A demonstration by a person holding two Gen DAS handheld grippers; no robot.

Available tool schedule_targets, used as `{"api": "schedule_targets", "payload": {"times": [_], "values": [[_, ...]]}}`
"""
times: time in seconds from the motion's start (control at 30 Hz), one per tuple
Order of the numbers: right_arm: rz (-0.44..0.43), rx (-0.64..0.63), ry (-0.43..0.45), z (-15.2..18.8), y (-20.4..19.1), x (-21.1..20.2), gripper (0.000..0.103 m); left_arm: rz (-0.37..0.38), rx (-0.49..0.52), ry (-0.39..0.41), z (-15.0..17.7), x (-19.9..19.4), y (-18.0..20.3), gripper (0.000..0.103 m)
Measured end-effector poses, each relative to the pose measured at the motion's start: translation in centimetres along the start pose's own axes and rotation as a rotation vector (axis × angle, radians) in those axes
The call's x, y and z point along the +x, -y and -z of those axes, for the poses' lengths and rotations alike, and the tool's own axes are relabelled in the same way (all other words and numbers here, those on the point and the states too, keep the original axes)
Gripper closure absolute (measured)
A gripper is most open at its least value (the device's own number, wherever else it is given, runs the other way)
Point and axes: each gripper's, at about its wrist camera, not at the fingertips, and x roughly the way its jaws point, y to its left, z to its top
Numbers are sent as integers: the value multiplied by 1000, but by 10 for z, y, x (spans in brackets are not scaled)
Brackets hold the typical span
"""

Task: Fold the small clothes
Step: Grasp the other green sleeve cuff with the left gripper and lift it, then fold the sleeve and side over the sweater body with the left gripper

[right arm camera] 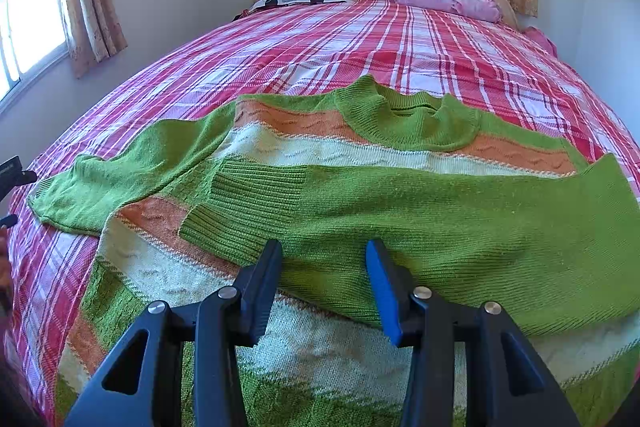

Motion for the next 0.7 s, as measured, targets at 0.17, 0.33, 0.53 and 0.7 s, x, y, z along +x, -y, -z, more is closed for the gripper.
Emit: {"api": "schedule_targets", "payload": {"times": [0.17, 0.33, 0.53, 0.7], "values": [[2, -2, 1, 0, 0, 0, 57, 5, -20, -23, -7, 18, -1, 31], [10, -9, -1, 1, -2, 2, 57, 7, 20, -7, -11, 30, 1, 92], [-15, 9, 33, -1, 0, -13, 57, 6, 102, 28, -17, 24, 13, 95], [-9, 74, 108, 7, 19, -55, 57, 103, 241, 150, -14, -25, 65, 95]]}}
